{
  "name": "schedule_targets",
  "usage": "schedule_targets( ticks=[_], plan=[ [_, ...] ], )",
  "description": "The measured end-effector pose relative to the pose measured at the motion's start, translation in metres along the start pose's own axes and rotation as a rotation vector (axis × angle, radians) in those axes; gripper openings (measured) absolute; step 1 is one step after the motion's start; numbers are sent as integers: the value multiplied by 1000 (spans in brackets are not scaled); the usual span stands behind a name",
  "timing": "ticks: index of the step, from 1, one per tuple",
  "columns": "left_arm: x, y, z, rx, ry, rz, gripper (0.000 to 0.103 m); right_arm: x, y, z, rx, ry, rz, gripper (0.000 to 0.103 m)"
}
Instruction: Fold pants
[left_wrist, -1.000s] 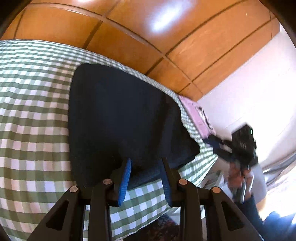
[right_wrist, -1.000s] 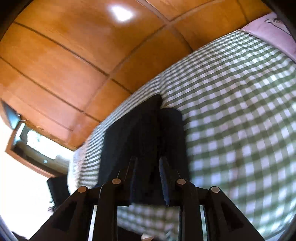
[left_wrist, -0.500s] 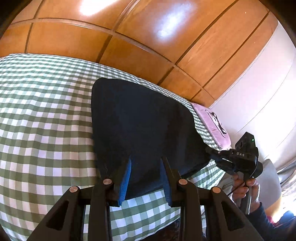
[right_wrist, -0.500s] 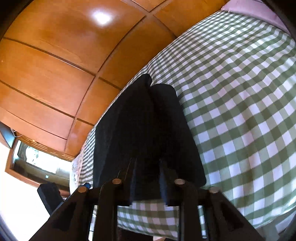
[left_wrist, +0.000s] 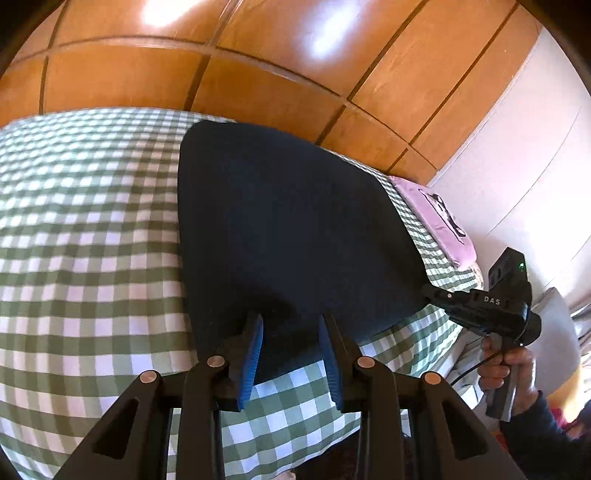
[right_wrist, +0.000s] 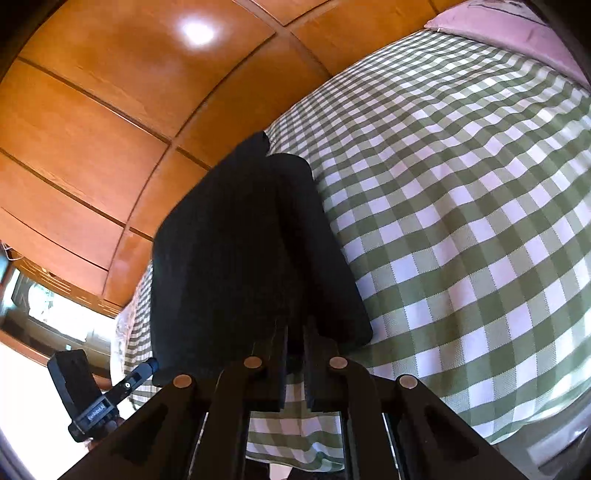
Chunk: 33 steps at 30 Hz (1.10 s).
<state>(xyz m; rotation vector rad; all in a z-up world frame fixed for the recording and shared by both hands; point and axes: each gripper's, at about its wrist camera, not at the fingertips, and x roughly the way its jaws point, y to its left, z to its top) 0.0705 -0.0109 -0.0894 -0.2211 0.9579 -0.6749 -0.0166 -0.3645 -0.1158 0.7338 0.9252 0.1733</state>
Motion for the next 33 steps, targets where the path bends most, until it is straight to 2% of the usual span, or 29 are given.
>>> schedule_targets(
  ticks=[3,5,8,13,15,19,22,23,25,26,30,32,33],
  plan=[
    [-6,-5,4,-2,-29,-9,32,-6,10,3,-60,25,-16,7],
    [-10,-9,5,20,-46,3,32,-14,19,8,-75,39,-17,14],
    [-11,-18,8,70,-58,26,32,-29,44,20,-172,-10,-78,24],
    [-7,-24,12,107,-62,85,32,-13,93,49,-276,-53,-49,39],
    [-5,-23,13,99,-69,115,32,12,112,64,-292,-41,-57,40],
    [2,-21,17,105,-64,229,32,50,131,85,-302,-67,-108,40],
    [10,-16,14,95,-39,254,32,80,121,94,-298,-63,-230,39],
    [11,-16,13,95,-44,254,32,89,115,95,-290,-44,-266,35],
    [13,-18,12,113,-50,266,33,103,99,93,-270,-7,-283,27],
    [13,-19,12,124,-49,275,33,104,98,92,-282,-20,-278,27],
    [10,-17,19,115,-39,253,33,99,97,89,-286,-34,-258,27],
    [-1,-7,29,59,-63,187,34,97,101,89,-305,-30,-259,29],
    [-4,-1,34,32,-69,166,38,95,104,89,-323,-30,-258,30]
  ],
)
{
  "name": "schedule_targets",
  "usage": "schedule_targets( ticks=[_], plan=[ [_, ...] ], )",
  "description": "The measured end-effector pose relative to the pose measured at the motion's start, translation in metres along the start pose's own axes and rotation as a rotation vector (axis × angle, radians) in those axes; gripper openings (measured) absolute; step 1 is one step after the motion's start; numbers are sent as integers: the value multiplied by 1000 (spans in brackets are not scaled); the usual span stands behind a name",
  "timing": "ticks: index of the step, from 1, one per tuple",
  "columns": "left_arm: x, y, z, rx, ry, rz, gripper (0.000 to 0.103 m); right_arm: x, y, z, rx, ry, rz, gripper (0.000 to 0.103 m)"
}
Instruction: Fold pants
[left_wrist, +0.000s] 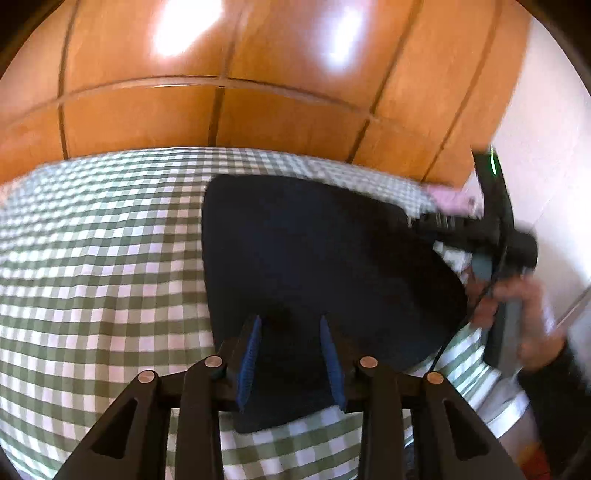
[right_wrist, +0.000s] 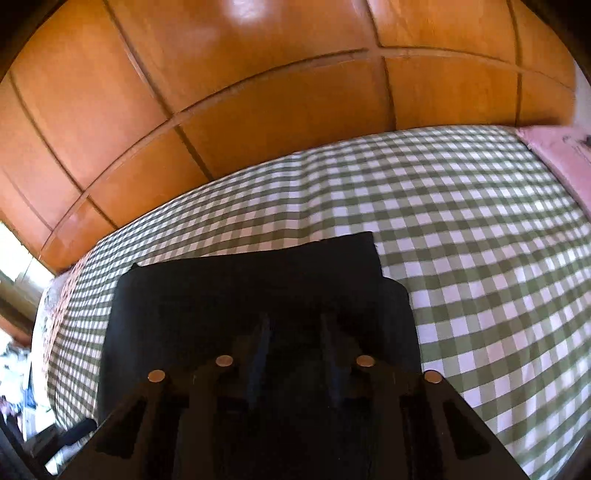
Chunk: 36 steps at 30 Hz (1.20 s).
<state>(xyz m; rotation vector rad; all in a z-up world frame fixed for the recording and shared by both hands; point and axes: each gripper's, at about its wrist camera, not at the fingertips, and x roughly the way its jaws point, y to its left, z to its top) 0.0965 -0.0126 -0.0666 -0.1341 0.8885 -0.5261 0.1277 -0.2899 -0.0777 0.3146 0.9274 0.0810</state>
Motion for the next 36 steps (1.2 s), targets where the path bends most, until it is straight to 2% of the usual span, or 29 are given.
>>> schedule_targets(
  ticks=[5,7,10,11,13,18,21,22,23,24,25,27,28,30,31,33,36],
  plan=[
    [6,54,34,-152,-19,-26,48,-23,6,1,-25,-55,40,34],
    [19,77,47,-218,6,-43,48,-29,11,-4,-31,-65,63,34],
    [41,100,62,-302,52,-110,49,-37,15,-15,-52,-68,73,34],
    [48,105,65,-326,62,-130,51,-39,16,-19,-58,-68,78,35],
    [66,114,73,-389,97,-202,65,-39,15,-25,-70,-63,72,35],
    [108,130,84,-533,161,-312,67,-31,12,-34,-93,-38,41,35],
    [131,131,88,-563,207,-348,64,-26,6,-36,-83,-41,54,35],
    [135,128,90,-548,212,-357,49,-26,4,-37,-75,-41,59,35],
    [136,124,92,-520,206,-350,46,-24,2,-38,-65,-38,63,35],
    [131,116,95,-469,182,-309,41,-22,0,-40,-54,-36,68,35],
    [122,104,97,-392,141,-247,36,-21,-2,-42,-51,-37,71,35],
    [104,69,97,-205,68,-72,35,-21,-3,-46,-62,-42,75,35],
    [103,55,95,-132,60,14,35,-21,-3,-47,-60,-44,79,35],
    [118,41,89,-49,79,134,35,-19,-5,-50,-42,-51,93,35],
    [126,41,87,-41,91,158,36,-18,-5,-50,-40,-52,94,35],
    [132,44,84,-37,83,191,44,-17,-3,-51,-53,-52,88,35],
    [122,46,86,-62,77,180,45,-16,0,-51,-70,-59,72,35]
  ],
)
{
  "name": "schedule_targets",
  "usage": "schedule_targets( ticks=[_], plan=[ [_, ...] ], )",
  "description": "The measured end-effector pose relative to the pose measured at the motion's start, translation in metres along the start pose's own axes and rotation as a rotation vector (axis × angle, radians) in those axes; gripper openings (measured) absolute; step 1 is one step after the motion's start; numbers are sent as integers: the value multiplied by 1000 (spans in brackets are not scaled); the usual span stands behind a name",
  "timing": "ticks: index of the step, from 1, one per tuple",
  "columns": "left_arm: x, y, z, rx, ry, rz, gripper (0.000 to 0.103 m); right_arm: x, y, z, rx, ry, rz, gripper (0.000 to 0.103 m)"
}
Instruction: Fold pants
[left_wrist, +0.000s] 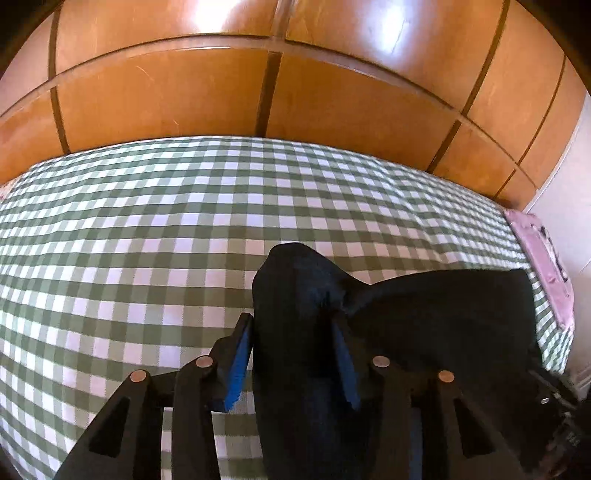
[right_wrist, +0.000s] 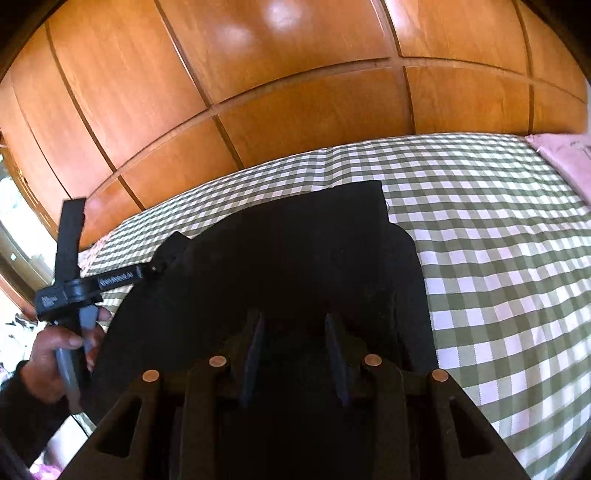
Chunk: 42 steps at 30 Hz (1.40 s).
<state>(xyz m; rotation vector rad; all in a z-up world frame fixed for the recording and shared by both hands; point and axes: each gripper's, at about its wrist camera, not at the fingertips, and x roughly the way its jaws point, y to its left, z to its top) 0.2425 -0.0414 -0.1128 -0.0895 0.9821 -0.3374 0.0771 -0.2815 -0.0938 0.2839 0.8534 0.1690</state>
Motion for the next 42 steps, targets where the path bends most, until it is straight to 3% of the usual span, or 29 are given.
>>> schedule_targets(
  ticks=[8,16,26,28,33,42],
  plan=[
    [-64,18,-16,-111,-93,-26,50,-3,-6,-1,35,-14,22,35],
    [-102,-3,-63,-49,-122,-11,52,-5,-4,1,57,-13,11,35],
    [-102,-23,-97,13,-93,-16,56,-19,-6,-2,55,-4,12,36],
    [-103,-26,-100,25,-91,-15,67,-25,-6,-6,55,-6,12,40],
    [-105,-28,-104,34,-93,-18,68,-42,-6,-13,32,-19,12,50],
    [-105,-22,-111,30,-89,-29,76,-54,-16,-21,30,-22,-19,52]
  ],
)
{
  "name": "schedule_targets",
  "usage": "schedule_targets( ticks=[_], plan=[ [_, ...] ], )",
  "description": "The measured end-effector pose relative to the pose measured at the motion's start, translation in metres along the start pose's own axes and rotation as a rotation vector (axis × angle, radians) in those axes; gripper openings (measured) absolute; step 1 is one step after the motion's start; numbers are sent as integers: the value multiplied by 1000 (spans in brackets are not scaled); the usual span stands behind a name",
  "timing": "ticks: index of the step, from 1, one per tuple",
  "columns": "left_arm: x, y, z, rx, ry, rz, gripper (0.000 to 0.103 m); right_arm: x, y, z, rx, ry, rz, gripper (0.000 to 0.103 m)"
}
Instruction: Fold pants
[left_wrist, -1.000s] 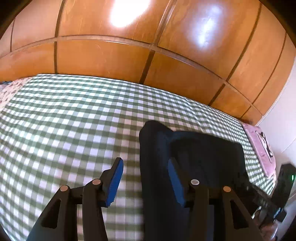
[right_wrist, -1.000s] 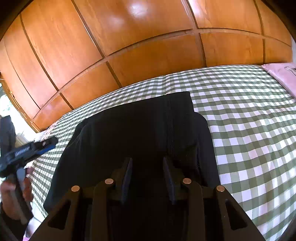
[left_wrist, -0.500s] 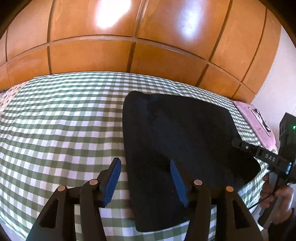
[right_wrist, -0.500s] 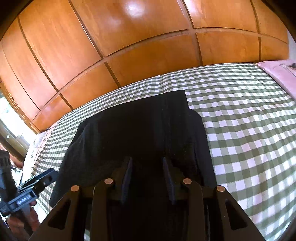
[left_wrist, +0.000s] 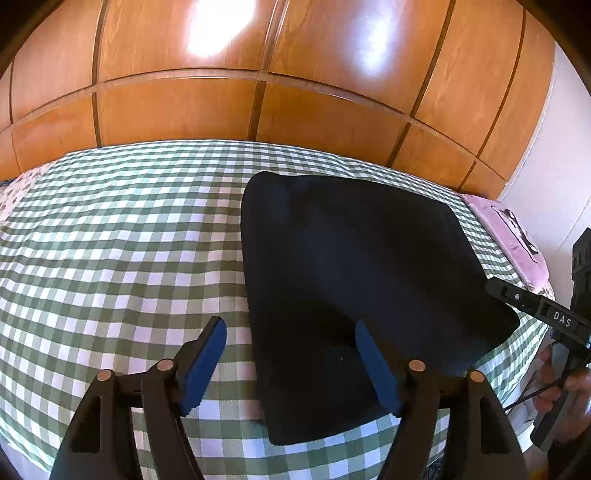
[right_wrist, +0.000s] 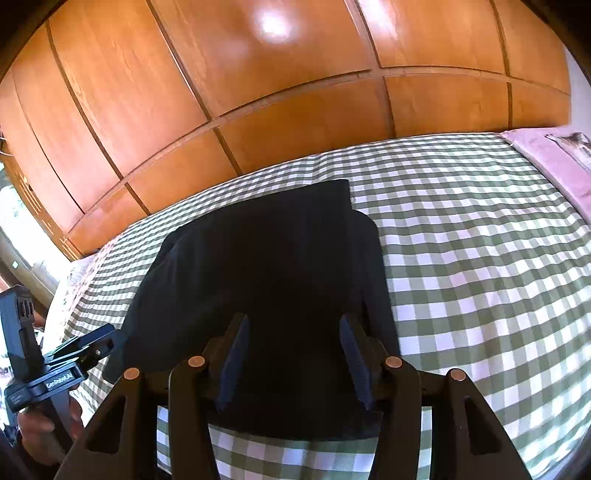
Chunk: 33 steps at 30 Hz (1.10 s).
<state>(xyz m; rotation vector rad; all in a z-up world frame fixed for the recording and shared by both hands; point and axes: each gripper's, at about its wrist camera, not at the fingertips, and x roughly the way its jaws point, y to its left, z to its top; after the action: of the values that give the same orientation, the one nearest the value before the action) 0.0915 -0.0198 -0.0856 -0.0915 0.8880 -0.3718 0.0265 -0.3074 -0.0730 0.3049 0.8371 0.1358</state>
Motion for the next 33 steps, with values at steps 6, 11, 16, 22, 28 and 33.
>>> schedule_targets(
  ticks=[6,11,16,22,28,33],
  plan=[
    [1,26,-7,-97,38,-120,83,-1,-19,-10,53,30,32,55],
    [2,56,-6,-250,46,-227,84,0,-27,-10,82,43,74,57],
    [3,68,0,-318,42,-278,86,-4,-28,-15,89,47,102,58],
    [14,63,6,-300,80,-269,86,-16,-43,-31,121,53,51,59],
    [27,49,11,-254,114,-249,86,-18,-44,-41,109,50,39,43],
    [28,33,10,-173,124,-201,90,-24,-42,-33,65,59,32,35]
  ],
)
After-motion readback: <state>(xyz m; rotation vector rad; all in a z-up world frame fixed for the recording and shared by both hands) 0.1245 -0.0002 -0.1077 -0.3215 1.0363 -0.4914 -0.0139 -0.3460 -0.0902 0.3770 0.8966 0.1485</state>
